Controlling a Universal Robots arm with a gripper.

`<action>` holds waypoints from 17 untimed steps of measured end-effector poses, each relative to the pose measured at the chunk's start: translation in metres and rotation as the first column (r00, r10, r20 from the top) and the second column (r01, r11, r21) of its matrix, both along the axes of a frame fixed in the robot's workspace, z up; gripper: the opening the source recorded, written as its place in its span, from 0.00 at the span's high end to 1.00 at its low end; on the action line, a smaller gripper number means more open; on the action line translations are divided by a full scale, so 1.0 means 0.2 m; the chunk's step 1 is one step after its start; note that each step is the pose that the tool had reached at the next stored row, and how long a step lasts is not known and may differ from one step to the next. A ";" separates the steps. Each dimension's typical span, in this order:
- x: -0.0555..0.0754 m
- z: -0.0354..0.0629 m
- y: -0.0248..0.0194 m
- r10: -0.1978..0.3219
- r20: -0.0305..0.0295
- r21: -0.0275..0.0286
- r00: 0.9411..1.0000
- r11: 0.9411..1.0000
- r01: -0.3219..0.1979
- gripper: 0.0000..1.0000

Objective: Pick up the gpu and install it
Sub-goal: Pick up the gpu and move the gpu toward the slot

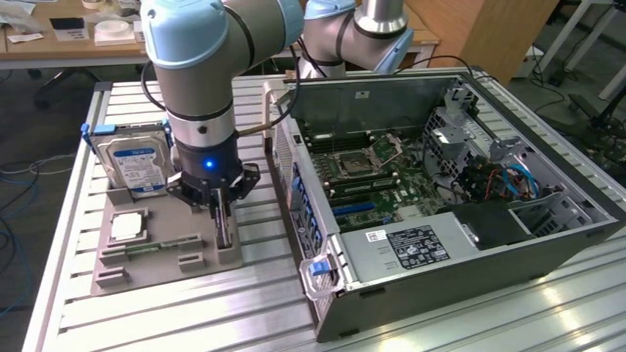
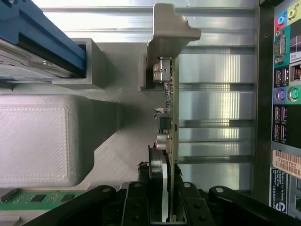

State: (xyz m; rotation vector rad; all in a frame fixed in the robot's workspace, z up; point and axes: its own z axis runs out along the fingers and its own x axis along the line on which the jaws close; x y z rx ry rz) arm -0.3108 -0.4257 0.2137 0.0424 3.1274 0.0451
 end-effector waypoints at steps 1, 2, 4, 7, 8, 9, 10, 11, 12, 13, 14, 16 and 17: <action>0.00 0.008 0.000 0.000 -0.001 -0.001 1.000 1.000 0.000 0.72; 0.00 0.014 -0.001 0.000 -0.001 0.000 1.000 1.000 0.000 0.72; 0.00 0.030 -0.001 0.000 -0.001 0.000 1.000 1.000 0.000 0.72; 0.00 0.060 -0.001 0.000 -0.001 0.000 1.000 1.000 0.000 0.72; 0.00 0.071 -0.001 0.000 -0.001 0.000 1.000 1.000 0.000 0.72; 0.00 0.083 -0.001 0.000 -0.001 0.000 1.000 1.000 0.000 0.72; 0.00 0.095 -0.001 0.000 -0.001 0.000 1.000 1.000 0.000 0.72; 0.00 0.104 -0.001 0.000 -0.001 0.000 1.000 1.000 0.000 0.72; 0.00 0.110 -0.001 0.000 -0.001 0.000 1.000 1.000 0.000 0.72; 0.00 0.114 -0.001 0.000 -0.001 0.000 1.000 1.000 0.000 0.72; 0.00 0.119 -0.001 0.000 -0.001 0.000 1.000 1.000 0.000 0.72; 0.00 0.129 -0.001 0.000 -0.001 0.001 1.000 1.000 0.000 0.72; 0.00 0.134 -0.001 0.000 -0.001 0.001 1.000 1.000 0.000 0.72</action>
